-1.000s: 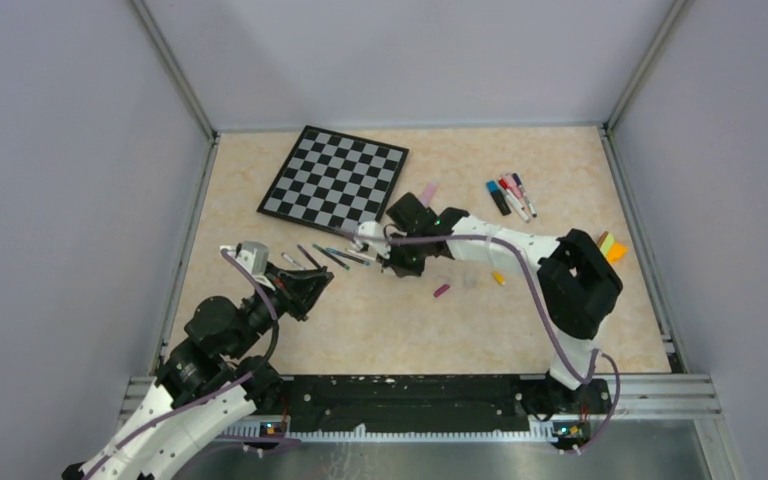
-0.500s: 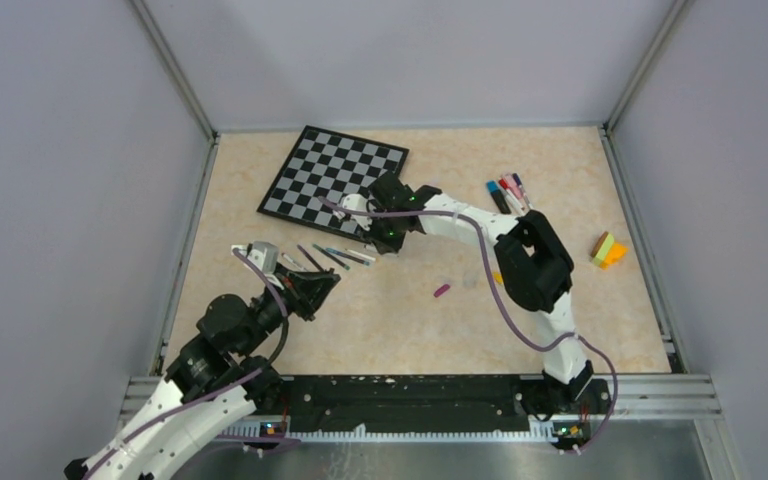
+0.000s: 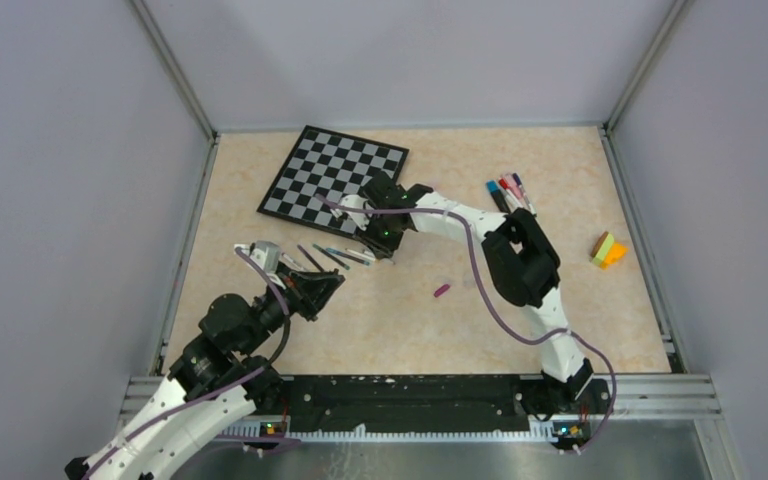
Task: Open the pen caps
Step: Place the pen at the center of the board.
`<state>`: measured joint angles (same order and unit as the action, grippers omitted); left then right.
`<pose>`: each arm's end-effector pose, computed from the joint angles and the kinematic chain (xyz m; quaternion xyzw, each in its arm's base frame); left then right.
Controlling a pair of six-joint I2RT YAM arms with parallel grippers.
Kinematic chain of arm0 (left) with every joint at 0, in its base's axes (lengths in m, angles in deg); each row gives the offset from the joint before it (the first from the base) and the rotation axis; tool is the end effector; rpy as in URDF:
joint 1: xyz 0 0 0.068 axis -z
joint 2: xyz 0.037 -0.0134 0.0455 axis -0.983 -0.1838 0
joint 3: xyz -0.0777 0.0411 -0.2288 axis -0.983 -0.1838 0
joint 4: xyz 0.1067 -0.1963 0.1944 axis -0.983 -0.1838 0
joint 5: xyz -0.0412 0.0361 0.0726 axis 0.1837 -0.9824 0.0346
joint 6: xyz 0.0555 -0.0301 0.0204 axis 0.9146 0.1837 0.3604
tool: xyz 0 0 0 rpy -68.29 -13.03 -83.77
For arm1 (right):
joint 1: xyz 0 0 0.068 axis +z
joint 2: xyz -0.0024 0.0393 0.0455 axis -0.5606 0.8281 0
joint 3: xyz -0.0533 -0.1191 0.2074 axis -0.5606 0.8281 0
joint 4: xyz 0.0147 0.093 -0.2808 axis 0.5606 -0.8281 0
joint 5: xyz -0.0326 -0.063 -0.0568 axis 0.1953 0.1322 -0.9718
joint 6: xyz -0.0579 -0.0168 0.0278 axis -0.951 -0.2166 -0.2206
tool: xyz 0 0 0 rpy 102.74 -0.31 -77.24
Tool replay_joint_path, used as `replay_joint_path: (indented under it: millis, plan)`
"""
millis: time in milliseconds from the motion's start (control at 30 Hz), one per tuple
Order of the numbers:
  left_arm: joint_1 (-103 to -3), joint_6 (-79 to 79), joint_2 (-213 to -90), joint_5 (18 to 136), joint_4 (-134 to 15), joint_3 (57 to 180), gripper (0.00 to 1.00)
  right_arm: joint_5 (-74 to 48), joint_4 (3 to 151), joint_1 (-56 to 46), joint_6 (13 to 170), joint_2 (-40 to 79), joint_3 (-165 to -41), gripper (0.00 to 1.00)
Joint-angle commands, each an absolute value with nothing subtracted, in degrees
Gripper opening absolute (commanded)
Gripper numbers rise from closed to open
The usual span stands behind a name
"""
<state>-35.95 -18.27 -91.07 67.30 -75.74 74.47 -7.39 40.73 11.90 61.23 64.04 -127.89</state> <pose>0.1302 -0.1215 0.2973 0.0728 0.7056 -0.4144 0.5702 0.3369 0.3662 0.1277 -0.5726 0.7751 0.1576 0.2156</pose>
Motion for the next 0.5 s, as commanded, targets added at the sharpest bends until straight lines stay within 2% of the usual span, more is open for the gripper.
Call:
replay_joint_path:
  millis: [0,100,200,367,467]
  plan:
    - [-36.2,-19.7,-91.7,70.1,-71.7,74.6,0.0,-7.5,39.9,12.3,62.6,61.8,-131.5,0.35]
    - [-36.2,-20.5,-92.1,71.9,-70.6,74.7,0.0,-8.0,39.2,12.3,61.6,56.7,-129.1,0.37]
    - [-36.2,-21.6,-93.1,74.2,-68.5,74.4,0.0,-8.1,40.0,12.2,60.1,48.7,-122.9,0.45]
    - [-36.2,-24.0,-97.6,80.1,-63.5,73.9,0.0,-0.9,38.7,9.4,54.9,34.1,-110.4,0.52]
    - [-36.2,-25.5,-102.6,84.1,-62.0,74.6,0.0,4.0,38.2,4.8,53.2,26.4,-102.4,0.53]
